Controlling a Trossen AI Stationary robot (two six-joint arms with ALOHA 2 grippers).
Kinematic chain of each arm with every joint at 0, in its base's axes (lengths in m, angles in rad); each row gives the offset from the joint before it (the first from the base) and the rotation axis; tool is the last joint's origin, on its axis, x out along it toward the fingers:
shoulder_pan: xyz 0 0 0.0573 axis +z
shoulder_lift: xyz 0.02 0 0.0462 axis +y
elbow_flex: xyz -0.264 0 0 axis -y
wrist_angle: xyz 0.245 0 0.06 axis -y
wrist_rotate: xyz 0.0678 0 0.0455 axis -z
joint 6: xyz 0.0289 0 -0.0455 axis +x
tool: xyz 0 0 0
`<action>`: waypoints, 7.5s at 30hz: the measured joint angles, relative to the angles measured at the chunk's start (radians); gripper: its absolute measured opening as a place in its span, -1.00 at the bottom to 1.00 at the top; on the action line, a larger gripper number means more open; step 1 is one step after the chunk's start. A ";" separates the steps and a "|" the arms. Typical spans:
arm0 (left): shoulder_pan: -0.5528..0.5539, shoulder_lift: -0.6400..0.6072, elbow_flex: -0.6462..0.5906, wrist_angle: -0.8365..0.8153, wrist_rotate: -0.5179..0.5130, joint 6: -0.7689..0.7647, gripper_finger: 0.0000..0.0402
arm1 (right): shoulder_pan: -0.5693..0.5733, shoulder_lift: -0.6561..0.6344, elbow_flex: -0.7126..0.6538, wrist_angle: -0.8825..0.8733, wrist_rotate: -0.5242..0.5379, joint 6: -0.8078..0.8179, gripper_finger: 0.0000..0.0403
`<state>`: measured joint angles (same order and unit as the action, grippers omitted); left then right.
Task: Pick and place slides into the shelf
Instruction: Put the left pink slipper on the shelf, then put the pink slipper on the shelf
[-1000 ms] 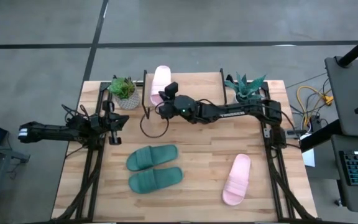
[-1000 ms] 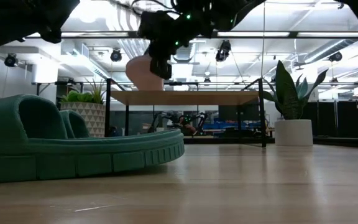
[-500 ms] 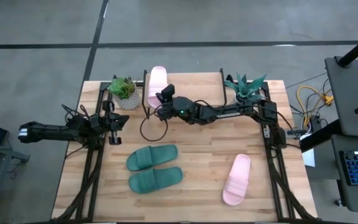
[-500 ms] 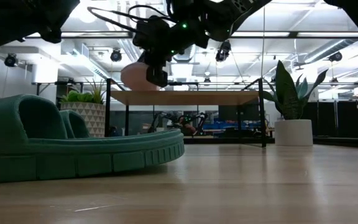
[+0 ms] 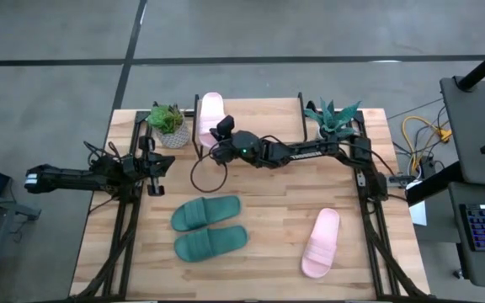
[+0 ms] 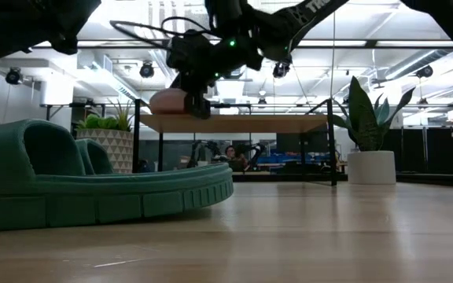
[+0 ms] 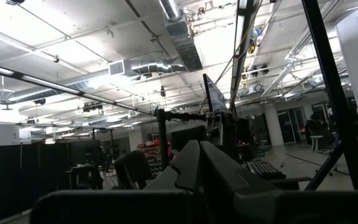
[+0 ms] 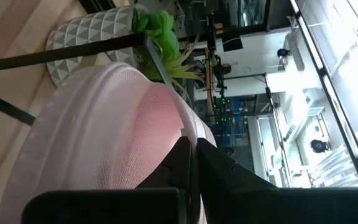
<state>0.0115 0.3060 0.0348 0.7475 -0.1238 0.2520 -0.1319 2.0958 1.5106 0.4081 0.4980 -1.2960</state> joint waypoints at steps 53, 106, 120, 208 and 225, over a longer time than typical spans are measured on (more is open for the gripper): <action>0.000 0.003 0.000 -0.001 0.000 0.000 -1.00 | -0.003 0.033 0.020 0.059 0.000 0.032 -0.28; 0.000 0.010 0.000 -0.002 0.000 0.044 -1.00 | 0.023 0.022 0.693 -1.261 -0.219 0.805 -0.17; 0.000 0.012 -0.001 -0.001 0.000 0.044 -1.00 | 0.044 -0.015 0.838 -1.873 -0.271 1.146 -0.32; 0.000 0.047 -0.001 0.000 0.000 -0.013 -1.00 | 1.096 -0.227 -0.005 -1.271 -0.236 2.574 0.10; 0.000 0.047 -0.001 -0.002 0.000 -0.052 -1.00 | 0.991 -0.390 -0.076 -1.709 -0.190 2.696 0.17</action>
<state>0.0114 0.3534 0.0341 0.7452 -0.1238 0.2002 0.8592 1.7053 1.4349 -1.3009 0.3077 1.4000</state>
